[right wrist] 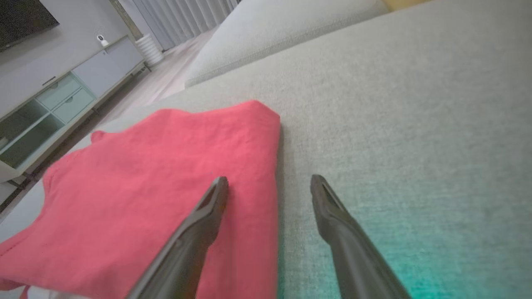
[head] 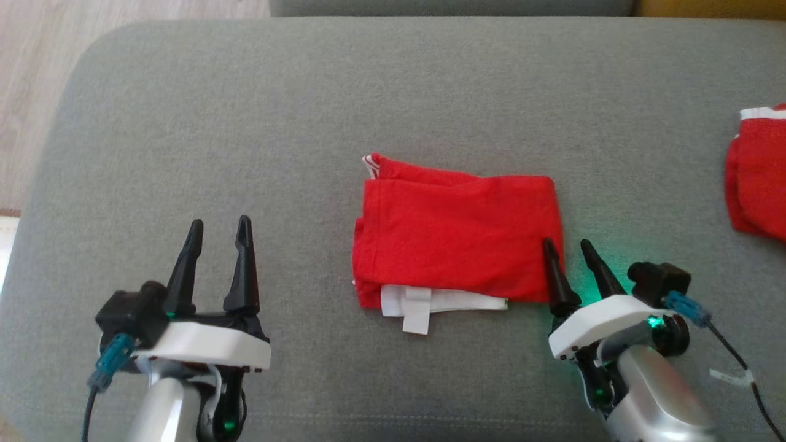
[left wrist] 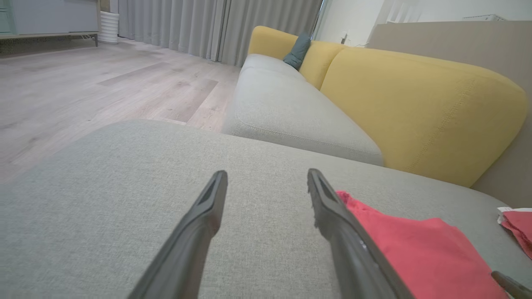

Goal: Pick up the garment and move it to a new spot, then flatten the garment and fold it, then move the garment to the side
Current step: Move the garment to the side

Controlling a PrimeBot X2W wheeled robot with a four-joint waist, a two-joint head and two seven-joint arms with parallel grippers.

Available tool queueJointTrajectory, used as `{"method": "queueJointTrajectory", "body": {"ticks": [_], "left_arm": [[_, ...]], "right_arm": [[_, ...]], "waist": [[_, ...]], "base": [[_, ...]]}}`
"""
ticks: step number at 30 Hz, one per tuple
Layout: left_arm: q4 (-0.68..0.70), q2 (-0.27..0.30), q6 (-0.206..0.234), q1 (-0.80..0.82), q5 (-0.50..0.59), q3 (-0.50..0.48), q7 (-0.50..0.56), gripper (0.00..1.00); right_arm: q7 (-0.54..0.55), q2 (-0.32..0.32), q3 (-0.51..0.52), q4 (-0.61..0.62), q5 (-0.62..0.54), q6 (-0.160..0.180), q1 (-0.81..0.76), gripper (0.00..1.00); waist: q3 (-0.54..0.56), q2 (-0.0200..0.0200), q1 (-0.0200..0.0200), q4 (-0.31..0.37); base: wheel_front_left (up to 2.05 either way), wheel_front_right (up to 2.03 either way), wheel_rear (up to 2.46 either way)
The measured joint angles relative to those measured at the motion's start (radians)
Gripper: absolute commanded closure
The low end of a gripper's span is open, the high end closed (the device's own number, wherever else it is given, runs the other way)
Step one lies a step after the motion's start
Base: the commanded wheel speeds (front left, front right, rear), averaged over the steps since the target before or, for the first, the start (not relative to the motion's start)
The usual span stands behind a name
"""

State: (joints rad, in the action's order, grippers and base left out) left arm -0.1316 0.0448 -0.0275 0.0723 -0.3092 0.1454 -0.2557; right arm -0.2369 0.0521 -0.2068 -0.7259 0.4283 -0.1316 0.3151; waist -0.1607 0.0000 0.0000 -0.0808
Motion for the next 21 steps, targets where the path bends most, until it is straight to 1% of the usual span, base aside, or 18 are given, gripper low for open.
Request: {"method": "queueJointTrajectory", "body": {"ticks": [3, 7, 9, 10, 11, 13, 15, 18, 21], "left_arm": [[-0.002, 0.000, 0.000, 0.007, 0.000, 0.001, 0.000, 0.00], [-0.002, 0.000, 0.000, 0.031, 0.000, 0.000, 0.000, 0.00], [-0.002, 0.000, 0.000, 0.036, 0.000, 0.000, 0.000, 0.00], [-0.002, 0.000, 0.000, 0.036, 0.000, 0.000, 0.000, 0.00], [-0.003, 0.000, 0.000, 0.036, 0.000, 0.000, 0.000, 0.00], [-0.004, 0.000, 0.000, 0.036, 0.000, -0.001, 0.000, 0.00], [-0.005, 0.000, -0.002, 0.036, 0.000, -0.003, 0.000, 0.00], [-0.004, 0.000, -0.008, 0.036, 0.002, -0.006, 0.000, 0.00], [-0.002, 0.000, -0.011, 0.036, 0.007, -0.008, 0.000, 0.00]], "right_arm": [[0.009, 0.000, -0.016, -0.076, 0.015, 0.000, 0.038, 0.00], [0.008, 0.004, -0.065, -0.127, 0.061, 0.000, 0.100, 0.00], [0.007, 0.005, -0.094, -0.152, 0.066, 0.000, 0.128, 0.01], [0.007, 0.006, -0.109, -0.162, 0.064, 0.000, 0.138, 0.87], [0.006, 0.006, -0.119, -0.171, 0.061, 0.000, 0.147, 1.00], [0.000, 0.005, -0.124, -0.181, 0.050, 0.000, 0.154, 1.00], [-0.004, 0.005, -0.125, -0.200, 0.000, 0.000, 0.168, 1.00], [-0.010, 0.001, -0.099, -0.201, -0.106, 0.000, 0.191, 1.00], [-0.011, 0.002, -0.037, -0.136, -0.263, 0.000, 0.215, 1.00]], "waist": [[-0.014, 0.0000, 0.0000, -0.012], [-0.029, 0.0000, 0.0000, -0.021], [-0.033, 0.0000, 0.0000, -0.020], [-0.033, 0.0000, 0.0000, -0.018], [-0.033, 0.0000, 0.0000, -0.014], [-0.033, 0.0000, 0.0000, -0.010], [-0.032, 0.0000, 0.0000, 0.003], [-0.030, 0.0000, 0.0000, 0.030], [-0.029, 0.0000, 0.0000, 0.064]], "base": [[0.00, 0.00, 0.00], [0.00, 0.00, 0.00], [0.00, 0.00, 0.00], [0.00, 0.00, 0.00], [0.00, 0.00, 0.00], [0.00, 0.00, 0.00], [0.00, 0.00, 0.00], [0.00, 0.00, 0.00], [0.00, 0.00, 0.00]]}}
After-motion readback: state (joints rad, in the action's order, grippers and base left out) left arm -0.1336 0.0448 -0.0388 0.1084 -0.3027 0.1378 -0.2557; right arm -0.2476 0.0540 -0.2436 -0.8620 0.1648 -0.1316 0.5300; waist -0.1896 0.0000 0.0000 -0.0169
